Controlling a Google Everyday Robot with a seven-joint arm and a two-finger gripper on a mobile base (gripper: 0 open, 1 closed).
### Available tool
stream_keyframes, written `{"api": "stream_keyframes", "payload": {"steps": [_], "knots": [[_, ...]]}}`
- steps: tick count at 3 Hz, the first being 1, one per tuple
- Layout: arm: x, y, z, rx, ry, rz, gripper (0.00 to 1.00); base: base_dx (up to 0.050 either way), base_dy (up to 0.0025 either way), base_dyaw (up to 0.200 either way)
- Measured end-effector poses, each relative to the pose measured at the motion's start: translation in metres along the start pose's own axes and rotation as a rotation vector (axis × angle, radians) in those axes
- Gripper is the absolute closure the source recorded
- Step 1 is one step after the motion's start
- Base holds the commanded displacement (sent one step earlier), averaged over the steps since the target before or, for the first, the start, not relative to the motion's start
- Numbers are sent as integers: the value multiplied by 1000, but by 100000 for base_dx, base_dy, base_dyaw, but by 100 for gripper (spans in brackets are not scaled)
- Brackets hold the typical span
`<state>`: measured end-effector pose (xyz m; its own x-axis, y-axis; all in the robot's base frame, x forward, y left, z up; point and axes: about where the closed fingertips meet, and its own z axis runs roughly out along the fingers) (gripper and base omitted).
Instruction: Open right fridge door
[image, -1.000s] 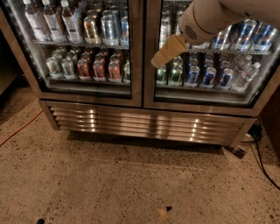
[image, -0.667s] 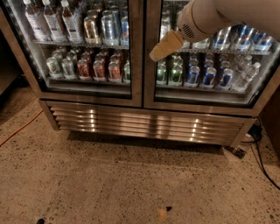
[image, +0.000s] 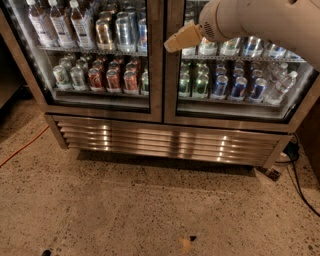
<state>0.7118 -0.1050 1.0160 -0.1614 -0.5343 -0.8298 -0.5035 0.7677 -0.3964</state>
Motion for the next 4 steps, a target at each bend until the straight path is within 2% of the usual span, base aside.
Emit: {"api": "stream_keyframes", "payload": {"steps": [1,2,3,4], "knots": [[-12,-16,26,7,-83,57,0,0,0,0],[-25,-31,49,7,-142,83,0,0,0,0],[-46,-46,65,17,-193,79,0,0,0,0],[-47,-44,67,16,-202,74,0,0,0,0]]}}
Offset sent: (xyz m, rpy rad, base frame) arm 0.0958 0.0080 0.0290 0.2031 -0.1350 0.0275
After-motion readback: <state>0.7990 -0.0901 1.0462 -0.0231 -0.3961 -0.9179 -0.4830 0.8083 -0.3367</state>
